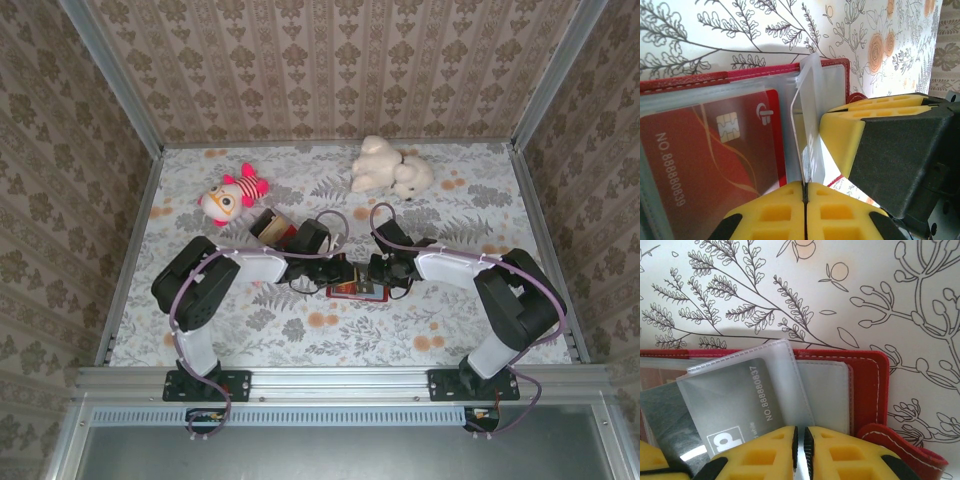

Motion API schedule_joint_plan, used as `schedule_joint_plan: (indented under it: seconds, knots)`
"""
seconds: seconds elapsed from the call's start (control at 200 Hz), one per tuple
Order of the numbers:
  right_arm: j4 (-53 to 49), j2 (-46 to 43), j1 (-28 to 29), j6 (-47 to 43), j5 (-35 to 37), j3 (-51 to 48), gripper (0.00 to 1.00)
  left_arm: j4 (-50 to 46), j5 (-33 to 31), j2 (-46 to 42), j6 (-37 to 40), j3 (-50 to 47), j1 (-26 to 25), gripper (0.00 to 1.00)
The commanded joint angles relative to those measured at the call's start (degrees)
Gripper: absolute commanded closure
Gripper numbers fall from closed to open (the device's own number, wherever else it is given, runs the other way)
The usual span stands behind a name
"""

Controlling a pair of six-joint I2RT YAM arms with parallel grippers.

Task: Take the credit cards out of the card holder

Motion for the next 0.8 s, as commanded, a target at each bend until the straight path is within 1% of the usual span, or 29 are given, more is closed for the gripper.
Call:
schedule_joint_plan:
  seconds: [0.0,0.045,0.18,0.315,0.415,0.485,0.54,0.555,0.585,0.715,0.795]
  knots:
    - [-5.3,2.4,-0.2,0.5,2.8,-1.6,0.83,0.4,0.7,-2.8,1.8,-1.1,0.8,0.97]
    - [-4.4,1.8,-0.2,0.1,2.0,-1.8,0.82,-0.5,0.4,-3.3,2.3,-1.2,1.0,1.0]
    - [-5.2,-2.2,-0.4,-4.1,-0.5,-0.2,0.82,-2.8,-1.2,-5.6,4.0,-2.4,1.3,1.0]
    - [-7.4,-6.5,-1.4,-7.2,-2.0,2.2,0.78,-5.3,-2.6,-8.4,5.9,-3.7,1.6,1.0]
    - [-7.4,-8.8,-2.6,-10.0,-7.0,3.1,0.77,-8.5,-3.3,-11.2,7.8,-4.2,2.3,1.0]
    - [-7.0,-11.4,-3.1,-12.2,-9.8,3.3,0.73,-10.7,-3.7,-13.6,9.8,-4.2,3.0,1.0]
    - [-5.1,-12.9,-3.9,-13.0,-14.0,2.5,0.68,-12.2,-4.1,-15.6,11.3,-4.2,3.6,1.0]
    - [-4.3,-15.1,-4.3,-13.0,-15.4,2.3,0.65,-12.5,-4.1,-16.2,11.6,-4.3,3.8,1.0]
    - [-3.5,-16.1,-4.7,-12.8,-16.7,2.0,0.6,-12.9,-4.1,-17.2,12.0,-4.3,4.4,1.0]
    - [3.4,-18.4,-6.3,-10.8,-23.5,0.1,0.38,-12.2,-2.4,-21.1,12.1,-4.7,6.7,1.0]
    - [8.6,-18.2,-6.7,-9.7,-27.9,-0.7,0.31,-9.5,0.3,-23.6,10.6,-5.2,8.1,1.0]
